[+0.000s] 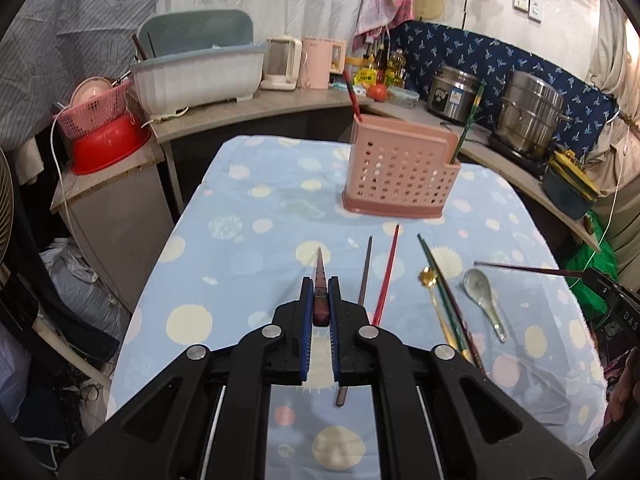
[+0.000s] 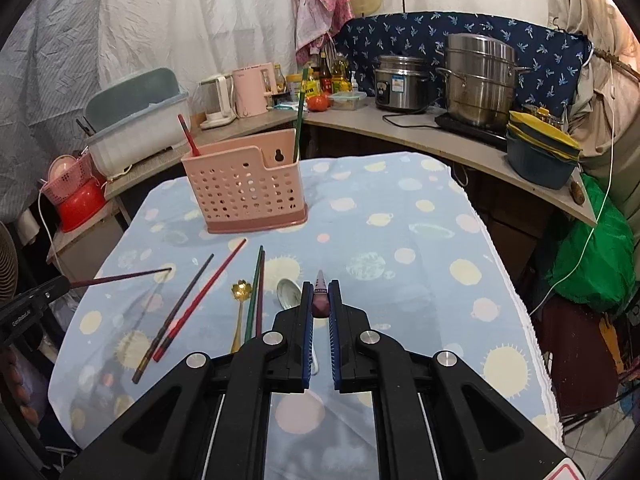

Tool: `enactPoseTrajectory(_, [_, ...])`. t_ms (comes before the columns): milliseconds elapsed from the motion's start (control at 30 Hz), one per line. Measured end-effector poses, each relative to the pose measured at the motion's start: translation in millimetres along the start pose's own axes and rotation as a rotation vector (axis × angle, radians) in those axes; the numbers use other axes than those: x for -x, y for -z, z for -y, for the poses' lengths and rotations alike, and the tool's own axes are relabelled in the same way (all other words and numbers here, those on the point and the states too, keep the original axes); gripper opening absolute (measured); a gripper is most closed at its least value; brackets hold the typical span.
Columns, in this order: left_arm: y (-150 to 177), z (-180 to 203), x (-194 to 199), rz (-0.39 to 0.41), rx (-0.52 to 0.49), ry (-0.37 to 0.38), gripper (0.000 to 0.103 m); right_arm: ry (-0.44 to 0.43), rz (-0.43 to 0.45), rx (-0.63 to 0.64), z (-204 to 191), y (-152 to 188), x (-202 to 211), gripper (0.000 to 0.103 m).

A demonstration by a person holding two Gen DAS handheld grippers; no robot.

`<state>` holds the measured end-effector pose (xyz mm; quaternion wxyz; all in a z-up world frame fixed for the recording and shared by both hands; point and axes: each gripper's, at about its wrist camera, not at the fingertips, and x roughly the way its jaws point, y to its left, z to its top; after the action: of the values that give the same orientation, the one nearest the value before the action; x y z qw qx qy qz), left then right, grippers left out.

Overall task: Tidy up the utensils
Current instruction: 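Lift both dark red chopsticks and carry them into the pink holder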

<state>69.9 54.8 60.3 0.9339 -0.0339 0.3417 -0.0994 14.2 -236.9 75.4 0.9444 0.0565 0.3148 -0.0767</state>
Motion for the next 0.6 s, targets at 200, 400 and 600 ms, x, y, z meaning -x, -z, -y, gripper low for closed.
enactPoseTrajectory(200, [-21,4,15,0.043,0.003,0.019,0.007,-0.015,0.06,-0.001,-2,-21,14,0.007])
enactPoseTrajectory(400, [-45,12,24,0.077,-0.007,0.028,0.007,-0.022,0.107,-0.01,-1,-41,22,0.007])
enactPoseTrajectory(600, [-65,20,25,0.092,-0.016,0.039,0.007,-0.033,0.137,-0.011,-2,-56,25,0.007])
